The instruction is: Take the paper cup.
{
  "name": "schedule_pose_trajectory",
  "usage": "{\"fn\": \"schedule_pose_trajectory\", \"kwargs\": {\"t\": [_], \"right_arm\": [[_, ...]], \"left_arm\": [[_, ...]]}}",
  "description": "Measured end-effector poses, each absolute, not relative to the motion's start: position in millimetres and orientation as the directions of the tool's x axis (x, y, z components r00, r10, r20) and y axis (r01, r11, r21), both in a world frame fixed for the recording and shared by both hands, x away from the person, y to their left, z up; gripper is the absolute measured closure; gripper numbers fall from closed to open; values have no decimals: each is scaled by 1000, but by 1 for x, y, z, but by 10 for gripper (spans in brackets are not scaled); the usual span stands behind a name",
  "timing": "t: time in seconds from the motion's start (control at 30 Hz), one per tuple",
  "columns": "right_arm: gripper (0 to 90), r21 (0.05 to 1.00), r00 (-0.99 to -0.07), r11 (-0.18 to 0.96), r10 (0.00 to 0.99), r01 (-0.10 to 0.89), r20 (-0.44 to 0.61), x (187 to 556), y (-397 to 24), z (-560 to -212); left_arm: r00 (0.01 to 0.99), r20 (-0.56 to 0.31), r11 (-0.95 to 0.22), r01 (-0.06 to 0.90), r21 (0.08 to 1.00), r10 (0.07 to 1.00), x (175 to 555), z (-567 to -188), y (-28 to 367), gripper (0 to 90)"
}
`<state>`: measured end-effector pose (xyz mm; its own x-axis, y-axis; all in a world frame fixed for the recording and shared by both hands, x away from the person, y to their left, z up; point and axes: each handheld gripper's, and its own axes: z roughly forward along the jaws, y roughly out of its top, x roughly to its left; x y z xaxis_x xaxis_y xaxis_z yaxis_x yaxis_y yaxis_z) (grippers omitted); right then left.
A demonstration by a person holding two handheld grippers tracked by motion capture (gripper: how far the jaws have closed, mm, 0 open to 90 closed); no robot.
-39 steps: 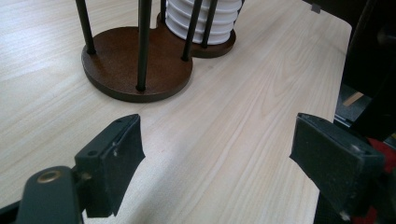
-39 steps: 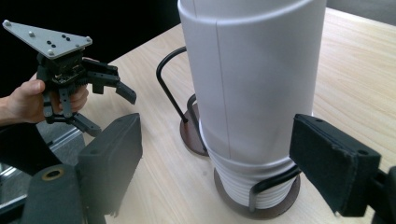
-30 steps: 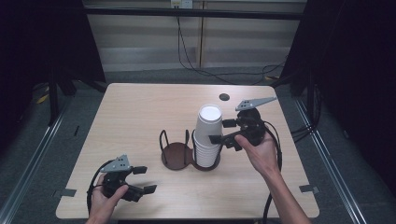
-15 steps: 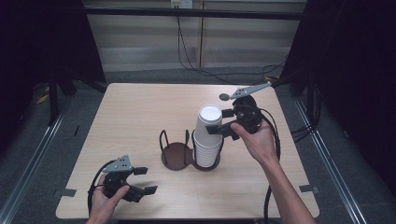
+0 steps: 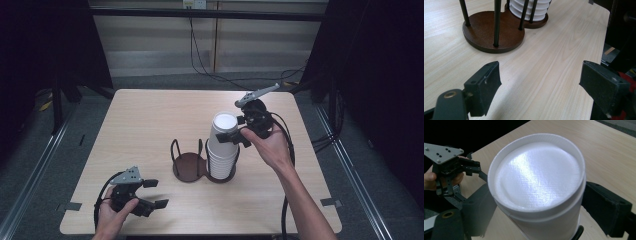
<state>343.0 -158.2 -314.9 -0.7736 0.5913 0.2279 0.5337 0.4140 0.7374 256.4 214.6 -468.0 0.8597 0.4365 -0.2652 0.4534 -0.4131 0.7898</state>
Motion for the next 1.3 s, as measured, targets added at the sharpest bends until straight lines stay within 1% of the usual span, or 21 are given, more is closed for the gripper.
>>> {"fn": "schedule_pose_trajectory", "kwargs": {"t": [0.2, 0.6, 0.87, 1.13, 1.3], "right_arm": [[161, 724, -774, 439, 599, 532, 206, 345, -155, -317], [180, 729, -779, 453, 602, 513, 174, 343, -152, -317], [210, 732, -786, 490, 610, 473, 99, 338, -148, -312], [222, 764, -794, 476, 604, 436, 76, 335, -151, -305], [229, 774, -792, 463, 606, 433, 80, 333, -154, -300]], "left_arm": [[859, -268, -417, 457, 786, 436, 256, -468, 214, 165], [862, -259, -426, 452, 784, 436, 256, -468, 213, 165], [862, -261, -426, 452, 783, 435, 256, -469, 213, 165], [864, -266, -428, 452, 783, 427, 256, -469, 213, 164], [866, -265, -434, 451, 780, 423, 256, -469, 212, 164]]}}
